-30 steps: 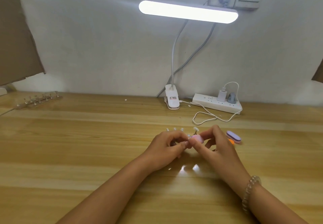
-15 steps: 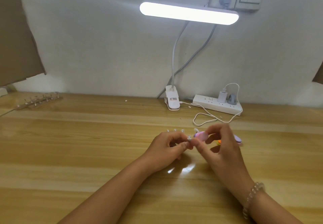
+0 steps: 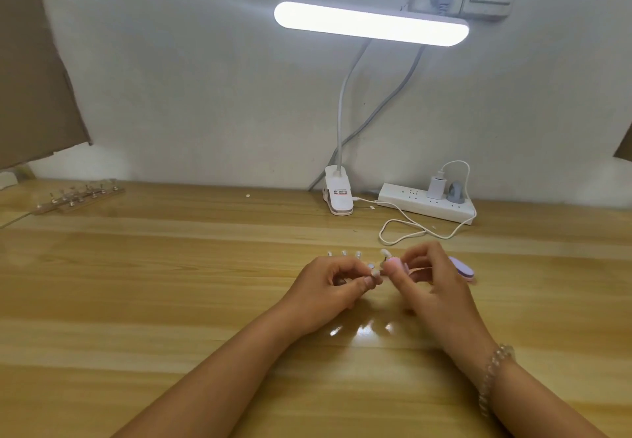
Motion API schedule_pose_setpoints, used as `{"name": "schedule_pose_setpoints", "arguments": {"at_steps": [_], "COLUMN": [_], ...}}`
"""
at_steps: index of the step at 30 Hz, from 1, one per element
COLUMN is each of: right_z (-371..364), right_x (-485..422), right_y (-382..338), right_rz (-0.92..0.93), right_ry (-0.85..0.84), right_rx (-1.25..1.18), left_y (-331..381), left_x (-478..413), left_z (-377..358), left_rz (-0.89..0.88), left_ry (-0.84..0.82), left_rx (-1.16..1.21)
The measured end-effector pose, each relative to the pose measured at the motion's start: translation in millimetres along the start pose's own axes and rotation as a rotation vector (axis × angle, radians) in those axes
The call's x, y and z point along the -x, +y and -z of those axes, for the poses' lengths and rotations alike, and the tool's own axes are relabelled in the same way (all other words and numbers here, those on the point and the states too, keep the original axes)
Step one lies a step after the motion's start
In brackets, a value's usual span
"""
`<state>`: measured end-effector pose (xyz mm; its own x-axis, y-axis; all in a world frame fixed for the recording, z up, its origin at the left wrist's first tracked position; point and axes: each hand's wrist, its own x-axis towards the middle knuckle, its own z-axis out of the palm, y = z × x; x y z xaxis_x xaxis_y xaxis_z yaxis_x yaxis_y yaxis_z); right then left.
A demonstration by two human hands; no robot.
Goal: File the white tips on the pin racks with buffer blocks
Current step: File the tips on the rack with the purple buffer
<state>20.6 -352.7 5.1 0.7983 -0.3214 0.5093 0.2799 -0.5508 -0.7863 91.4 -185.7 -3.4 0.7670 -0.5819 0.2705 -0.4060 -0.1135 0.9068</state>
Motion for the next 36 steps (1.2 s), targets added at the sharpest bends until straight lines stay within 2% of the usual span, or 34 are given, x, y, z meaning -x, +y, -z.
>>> {"name": "schedule_pose_setpoints", "arguments": {"at_steps": [2, 6, 10, 14, 18, 21, 23, 26, 28, 32, 36], "right_z": [3, -6, -3, -6, -5, -6, -6, -2, 1, -6, -5], "right_x": [2, 11, 6, 13, 8, 13, 16, 6, 4, 14, 7], "right_y": [-3, -6, -5, -7, -6, -7, -6, -2, -1, -6, -3], "right_rz": [0.018, 0.232, 0.122, 0.268, 0.148, 0.251, 0.259, 0.088, 0.046, 0.213, 0.100], "right_ry": [0.023, -0.121, -0.067, -0.130, -0.078, -0.114, -0.143, -0.034, 0.043, -0.096, -0.068], "right_rx": [-0.039, 0.108, 0.118, 0.123, 0.101, 0.135, 0.125, 0.099, 0.069, 0.095, 0.113], "left_y": [0, 3, 3, 4, 4, 5, 5, 5, 4, 4, 4], "left_x": [0, 1, 1, 2, 3, 3, 2, 0, 0, 2, 2], "left_z": [0, 2, 0, 2, 0, 1, 3, 1, 0, 2, 1], "left_rz": [0.003, -0.021, -0.020, -0.009, -0.040, -0.012, 0.018, 0.017, 0.008, -0.001, -0.007], "left_ry": [0.009, 0.006, 0.015, 0.018, -0.017, 0.022, 0.070, 0.073, 0.059, 0.049, 0.041], "left_rx": [0.003, -0.038, -0.061, -0.021, -0.102, -0.053, -0.002, -0.048, -0.067, -0.060, -0.089]}}
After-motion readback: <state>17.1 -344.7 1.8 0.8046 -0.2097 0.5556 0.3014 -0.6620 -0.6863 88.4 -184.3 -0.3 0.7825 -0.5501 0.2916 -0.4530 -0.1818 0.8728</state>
